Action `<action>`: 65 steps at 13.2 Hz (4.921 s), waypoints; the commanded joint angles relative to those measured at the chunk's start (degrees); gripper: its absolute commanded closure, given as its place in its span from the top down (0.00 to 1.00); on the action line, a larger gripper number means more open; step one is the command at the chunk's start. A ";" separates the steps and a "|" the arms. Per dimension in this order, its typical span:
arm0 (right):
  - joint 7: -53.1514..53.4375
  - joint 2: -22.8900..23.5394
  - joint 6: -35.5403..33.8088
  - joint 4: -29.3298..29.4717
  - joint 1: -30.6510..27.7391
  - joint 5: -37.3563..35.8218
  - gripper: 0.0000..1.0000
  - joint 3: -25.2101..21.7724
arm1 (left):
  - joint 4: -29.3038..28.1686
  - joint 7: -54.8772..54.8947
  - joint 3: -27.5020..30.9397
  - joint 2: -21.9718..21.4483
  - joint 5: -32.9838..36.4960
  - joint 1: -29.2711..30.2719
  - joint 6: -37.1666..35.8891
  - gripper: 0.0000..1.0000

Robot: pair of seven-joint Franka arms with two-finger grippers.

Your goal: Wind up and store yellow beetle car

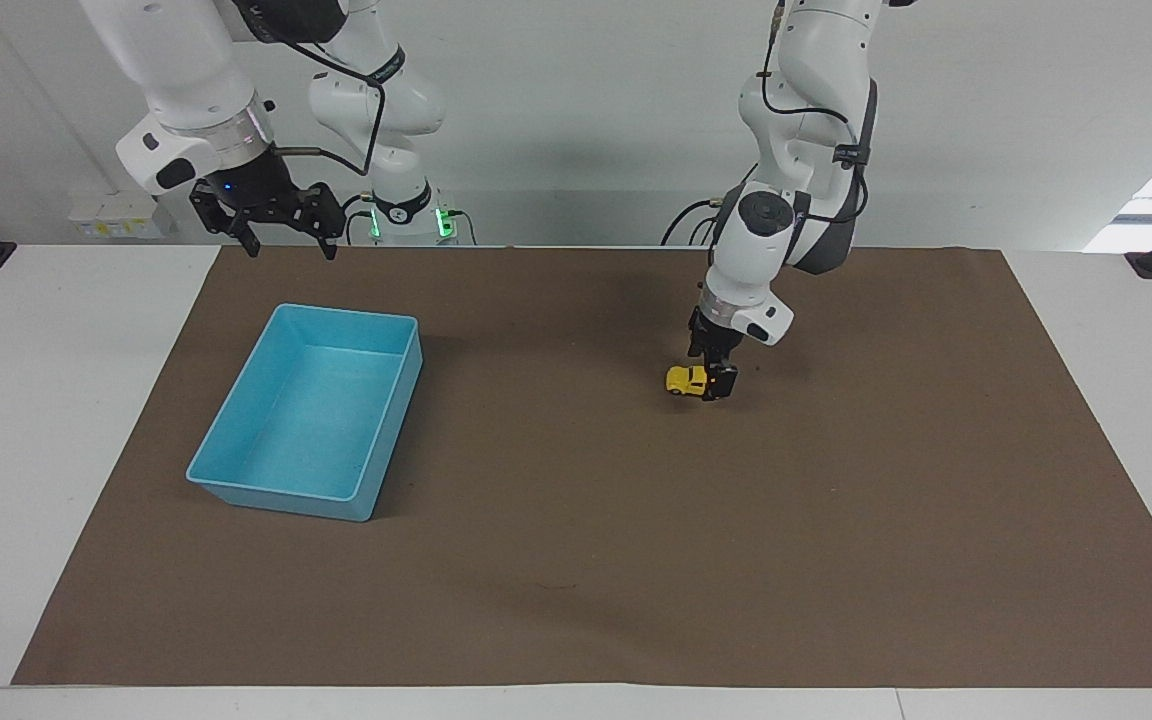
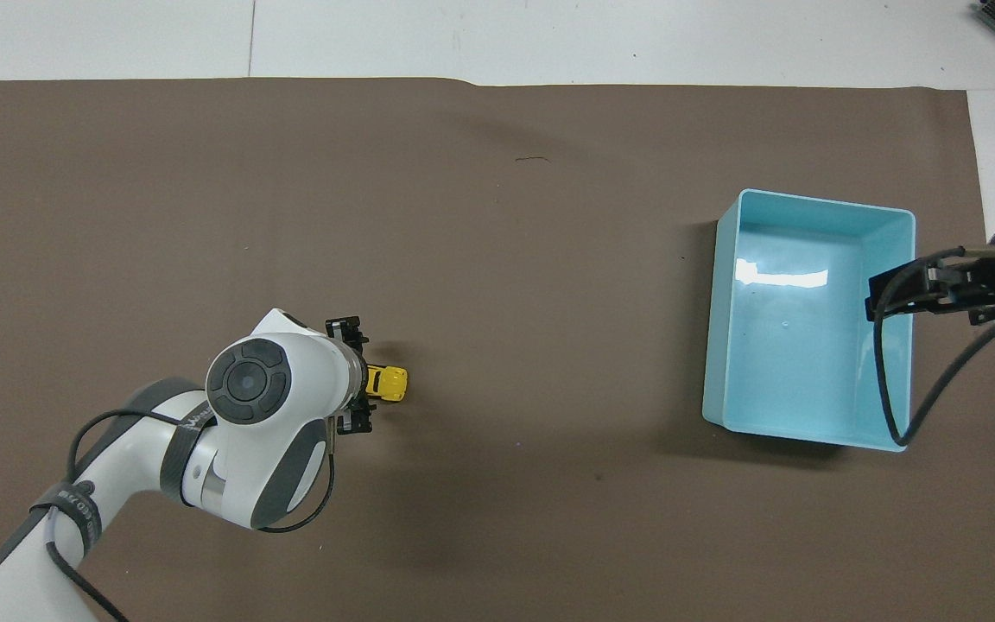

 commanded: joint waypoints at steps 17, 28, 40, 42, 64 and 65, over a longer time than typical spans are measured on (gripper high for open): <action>-1.52 -0.53 0.84 -0.48 -0.91 1.44 1.00 0.20 | 10.06 -1.11 -0.07 6.63 -0.22 0.96 0.92 0.00; -1.52 -0.53 0.75 -0.48 -0.91 1.35 1.00 0.20 | 9.09 -3.40 0.10 7.60 -0.57 1.39 1.27 0.00; -1.52 -0.53 0.75 -0.48 -0.91 1.35 1.00 0.20 | 3.21 0.20 0.45 6.28 -0.39 9.04 0.22 0.00; -1.52 -0.53 0.84 -0.48 -0.91 1.35 1.00 0.20 | 2.59 2.04 0.45 5.93 -0.39 10.18 0.05 0.00; -1.52 -0.53 0.84 -0.48 -0.91 1.35 1.00 0.20 | 11.47 4.51 0.54 5.84 0.05 12.47 -8.83 1.00; -1.52 -0.53 0.84 -0.48 -0.91 1.35 1.00 0.20 | 11.47 4.69 0.54 5.93 0.22 12.47 -8.22 1.00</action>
